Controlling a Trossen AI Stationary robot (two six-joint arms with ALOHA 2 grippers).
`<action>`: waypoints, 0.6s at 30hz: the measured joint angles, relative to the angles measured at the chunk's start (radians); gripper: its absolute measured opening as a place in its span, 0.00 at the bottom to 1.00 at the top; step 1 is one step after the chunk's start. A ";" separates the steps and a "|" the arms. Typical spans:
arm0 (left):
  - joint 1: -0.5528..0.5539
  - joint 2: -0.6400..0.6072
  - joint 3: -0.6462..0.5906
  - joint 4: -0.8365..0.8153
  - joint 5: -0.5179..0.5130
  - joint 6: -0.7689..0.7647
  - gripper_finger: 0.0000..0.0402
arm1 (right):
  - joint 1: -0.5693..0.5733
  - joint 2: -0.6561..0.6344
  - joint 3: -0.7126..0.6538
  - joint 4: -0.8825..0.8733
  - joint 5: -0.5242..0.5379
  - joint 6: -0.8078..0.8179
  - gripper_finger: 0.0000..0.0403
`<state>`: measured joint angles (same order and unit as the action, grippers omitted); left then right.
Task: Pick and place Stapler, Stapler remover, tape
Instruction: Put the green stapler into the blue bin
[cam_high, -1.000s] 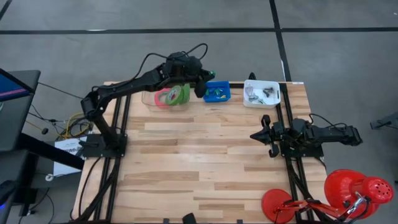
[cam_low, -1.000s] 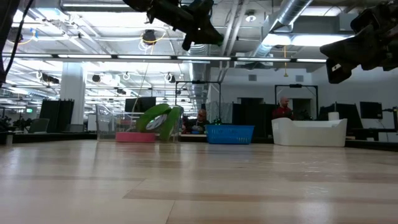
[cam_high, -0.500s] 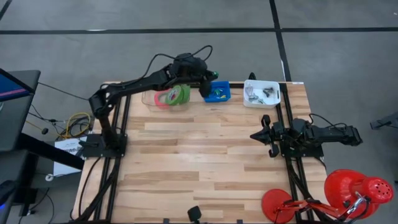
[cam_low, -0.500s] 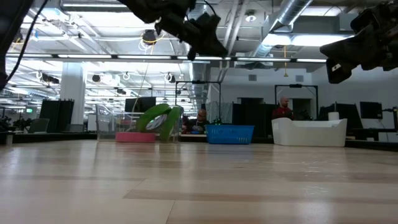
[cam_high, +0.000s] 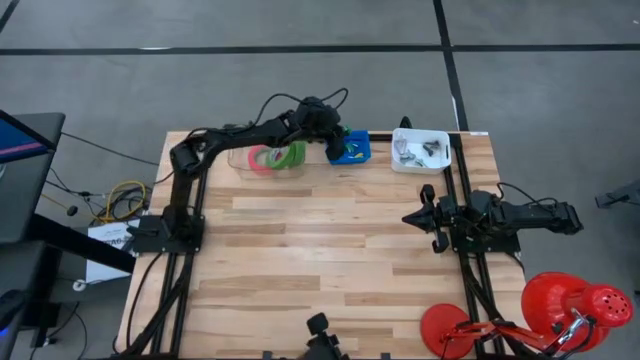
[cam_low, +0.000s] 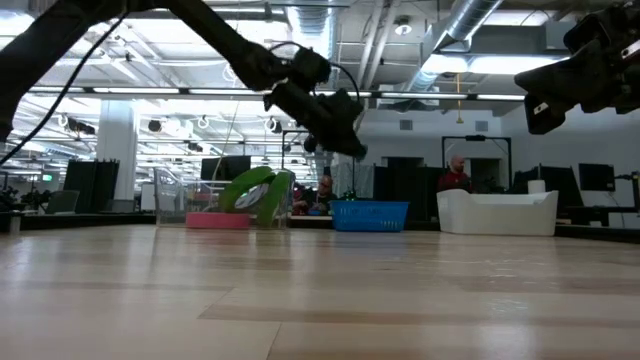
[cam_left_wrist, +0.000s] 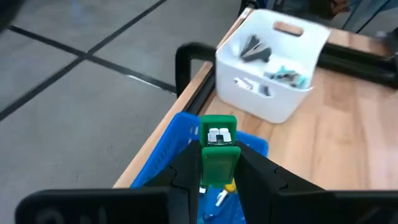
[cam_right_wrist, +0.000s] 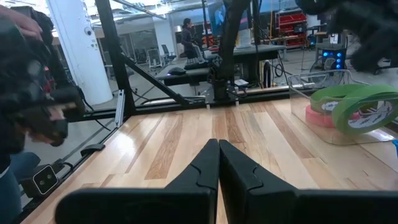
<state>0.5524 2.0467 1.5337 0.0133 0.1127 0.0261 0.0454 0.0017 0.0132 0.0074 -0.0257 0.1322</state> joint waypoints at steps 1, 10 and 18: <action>0.001 0.013 0.000 0.008 0.000 0.000 0.18 | 0.000 0.000 0.000 0.000 0.000 0.000 0.00; 0.002 0.069 -0.003 0.013 0.000 -0.006 0.18 | 0.000 0.000 0.000 0.000 0.000 0.000 0.00; -0.002 0.070 -0.005 0.012 0.000 -0.008 0.19 | 0.000 0.000 0.000 0.000 0.000 0.000 0.00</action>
<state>0.5503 2.1170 1.5288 0.0254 0.1131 0.0185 0.0453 0.0017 0.0132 0.0074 -0.0257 0.1321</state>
